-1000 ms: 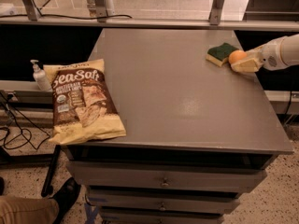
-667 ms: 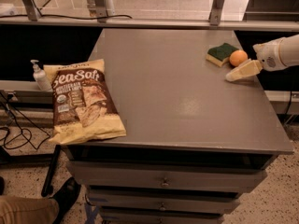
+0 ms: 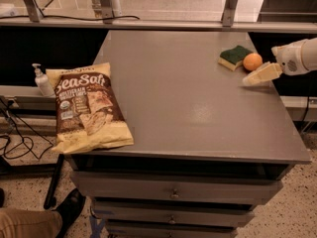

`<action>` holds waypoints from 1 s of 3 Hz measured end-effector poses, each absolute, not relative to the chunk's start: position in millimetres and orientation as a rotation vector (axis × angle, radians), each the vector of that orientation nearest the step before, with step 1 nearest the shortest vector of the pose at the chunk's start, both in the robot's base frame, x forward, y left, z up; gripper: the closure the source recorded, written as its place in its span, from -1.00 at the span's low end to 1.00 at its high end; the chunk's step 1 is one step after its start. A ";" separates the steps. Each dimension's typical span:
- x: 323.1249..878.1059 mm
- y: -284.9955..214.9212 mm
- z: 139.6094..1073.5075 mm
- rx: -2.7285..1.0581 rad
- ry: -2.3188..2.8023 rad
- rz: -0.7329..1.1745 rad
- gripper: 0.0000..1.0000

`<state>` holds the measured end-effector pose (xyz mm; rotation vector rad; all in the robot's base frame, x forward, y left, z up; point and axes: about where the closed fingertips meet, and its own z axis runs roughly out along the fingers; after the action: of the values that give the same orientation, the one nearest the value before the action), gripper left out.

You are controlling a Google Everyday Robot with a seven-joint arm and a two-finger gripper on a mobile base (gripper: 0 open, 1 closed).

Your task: Move orange near sponge

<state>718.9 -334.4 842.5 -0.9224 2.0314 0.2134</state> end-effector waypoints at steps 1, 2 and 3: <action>698.8 -340.9 873.2 -0.874 1.999 0.272 -1.00; 664.4 -356.2 915.3 -0.853 1.966 0.302 -1.00; 621.5 -381.1 953.6 -0.853 1.930 0.338 -1.00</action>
Offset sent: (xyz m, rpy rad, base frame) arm -0.1073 -0.0508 0.1373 0.1521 -0.0676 0.0013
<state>621.5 -381.1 953.6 -0.8529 1.9301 0.3384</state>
